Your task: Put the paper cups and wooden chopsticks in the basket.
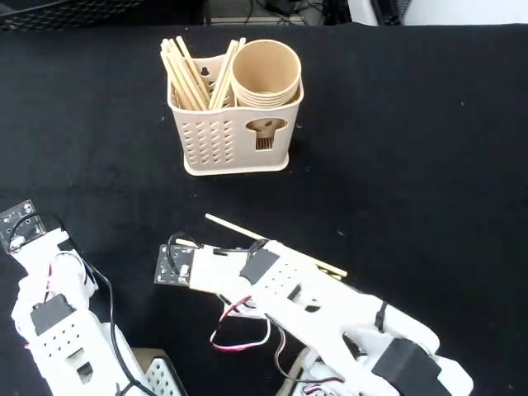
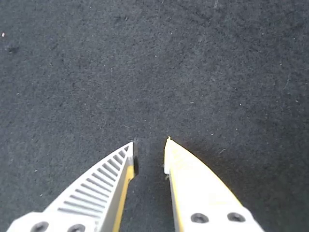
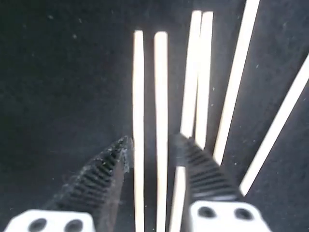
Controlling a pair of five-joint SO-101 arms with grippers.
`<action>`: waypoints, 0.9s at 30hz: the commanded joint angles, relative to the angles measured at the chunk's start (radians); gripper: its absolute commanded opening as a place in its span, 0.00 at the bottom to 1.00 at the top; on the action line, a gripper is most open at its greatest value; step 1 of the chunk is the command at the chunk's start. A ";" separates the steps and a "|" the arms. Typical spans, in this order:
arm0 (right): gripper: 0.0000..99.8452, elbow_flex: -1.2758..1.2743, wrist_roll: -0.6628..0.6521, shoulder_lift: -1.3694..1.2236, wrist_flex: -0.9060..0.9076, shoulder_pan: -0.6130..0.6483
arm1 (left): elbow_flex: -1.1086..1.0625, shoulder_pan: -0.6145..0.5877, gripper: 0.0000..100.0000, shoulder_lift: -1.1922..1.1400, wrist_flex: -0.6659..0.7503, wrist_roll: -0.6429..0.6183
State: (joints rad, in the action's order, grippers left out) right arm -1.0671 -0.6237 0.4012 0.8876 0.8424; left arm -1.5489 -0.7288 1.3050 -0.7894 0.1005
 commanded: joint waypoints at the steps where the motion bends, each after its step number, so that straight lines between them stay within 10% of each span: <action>1: 0.20 0.042 0.015 -0.002 0.023 -0.008 | 0.016 0.004 0.12 0.011 0.018 -0.002; 27: 0.28 -0.231 -0.167 0.351 0.123 -0.152 | 0.015 0.008 0.12 0.011 0.020 -0.002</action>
State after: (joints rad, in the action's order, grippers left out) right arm -1.2912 -0.7572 0.7311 1.0104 0.7104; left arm -1.5489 -0.7288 1.3050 -0.7894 0.1005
